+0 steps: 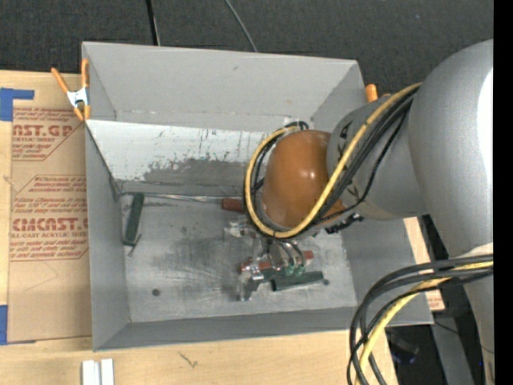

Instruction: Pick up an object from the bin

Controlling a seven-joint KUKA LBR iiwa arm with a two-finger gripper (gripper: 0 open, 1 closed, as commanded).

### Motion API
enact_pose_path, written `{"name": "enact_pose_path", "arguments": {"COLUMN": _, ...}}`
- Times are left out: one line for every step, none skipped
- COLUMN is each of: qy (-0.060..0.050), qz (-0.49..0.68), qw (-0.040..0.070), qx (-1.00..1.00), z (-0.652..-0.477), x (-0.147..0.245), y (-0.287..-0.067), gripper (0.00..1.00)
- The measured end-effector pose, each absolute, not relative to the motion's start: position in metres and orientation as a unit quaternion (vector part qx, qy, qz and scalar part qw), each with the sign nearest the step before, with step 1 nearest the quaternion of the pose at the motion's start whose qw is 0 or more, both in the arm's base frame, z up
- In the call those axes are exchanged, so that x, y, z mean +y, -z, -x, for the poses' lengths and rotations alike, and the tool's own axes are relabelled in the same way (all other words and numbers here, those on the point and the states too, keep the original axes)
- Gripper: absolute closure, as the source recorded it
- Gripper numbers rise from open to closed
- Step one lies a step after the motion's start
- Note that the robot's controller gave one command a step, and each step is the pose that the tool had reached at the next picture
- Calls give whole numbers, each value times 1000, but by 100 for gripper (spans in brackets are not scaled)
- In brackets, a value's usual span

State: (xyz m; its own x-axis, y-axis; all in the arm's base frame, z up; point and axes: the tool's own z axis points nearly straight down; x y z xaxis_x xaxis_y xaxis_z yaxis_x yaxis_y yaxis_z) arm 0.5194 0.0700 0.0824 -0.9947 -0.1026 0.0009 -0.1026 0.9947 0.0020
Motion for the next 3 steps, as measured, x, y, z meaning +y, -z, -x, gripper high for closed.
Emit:
{"name": "enact_pose_path", "arguments": {"qy": 1, "qz": -51, "qw": 1, "qx": -999, "z": -519, "x": 70, "y": -82, "gripper": 0}}
{"name": "enact_pose_path", "arguments": {"qy": 2, "qz": -65, "qw": -1, "qx": -998, "z": -517, "x": 63, "y": -81, "gripper": 0}}
{"name": "enact_pose_path", "arguments": {"qy": 0, "qz": -95, "qw": 2, "qx": -995, "z": -555, "x": 47, "y": -73, "gripper": 100}}
